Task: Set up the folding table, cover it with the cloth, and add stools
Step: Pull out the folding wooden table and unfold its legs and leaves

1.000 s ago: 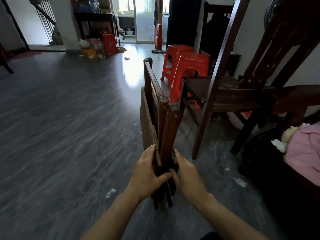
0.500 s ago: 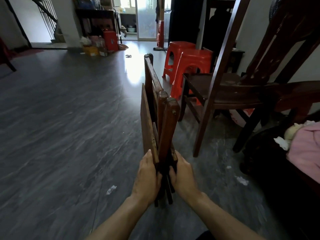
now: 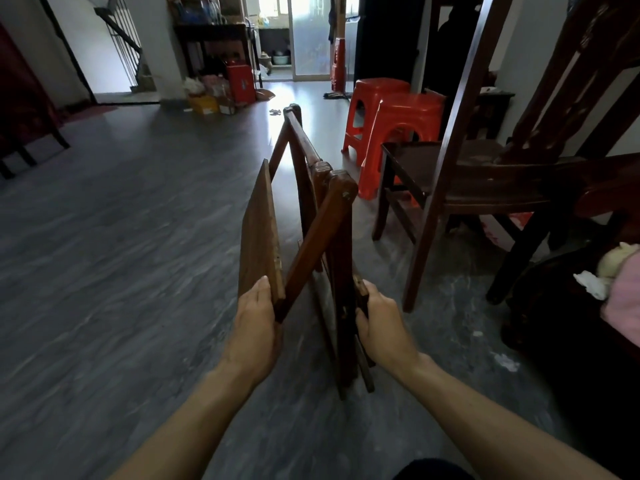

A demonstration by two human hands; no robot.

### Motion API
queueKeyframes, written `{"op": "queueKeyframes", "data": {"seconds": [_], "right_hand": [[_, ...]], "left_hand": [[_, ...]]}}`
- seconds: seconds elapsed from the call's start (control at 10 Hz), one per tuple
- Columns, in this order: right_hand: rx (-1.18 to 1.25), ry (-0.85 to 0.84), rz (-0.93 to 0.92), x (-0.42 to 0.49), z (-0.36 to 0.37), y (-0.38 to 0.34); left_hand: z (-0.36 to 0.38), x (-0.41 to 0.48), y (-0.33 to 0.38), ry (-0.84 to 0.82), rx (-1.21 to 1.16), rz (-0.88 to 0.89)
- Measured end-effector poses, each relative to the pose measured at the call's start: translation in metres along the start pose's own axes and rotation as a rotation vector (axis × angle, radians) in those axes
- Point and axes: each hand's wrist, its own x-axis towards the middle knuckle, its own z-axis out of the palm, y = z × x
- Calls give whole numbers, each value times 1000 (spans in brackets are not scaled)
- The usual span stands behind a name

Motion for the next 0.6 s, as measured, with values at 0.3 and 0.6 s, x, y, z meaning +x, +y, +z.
{"op": "queueKeyframes", "data": {"seconds": [0.3, 0.6], "right_hand": [[-6, -49, -45, 11, -13, -3], [-80, -130, -69, 15, -13, -20]], "left_hand": [[-47, -11, -26, 130, -45, 53], [-92, -53, -57, 162, 107, -49]]}}
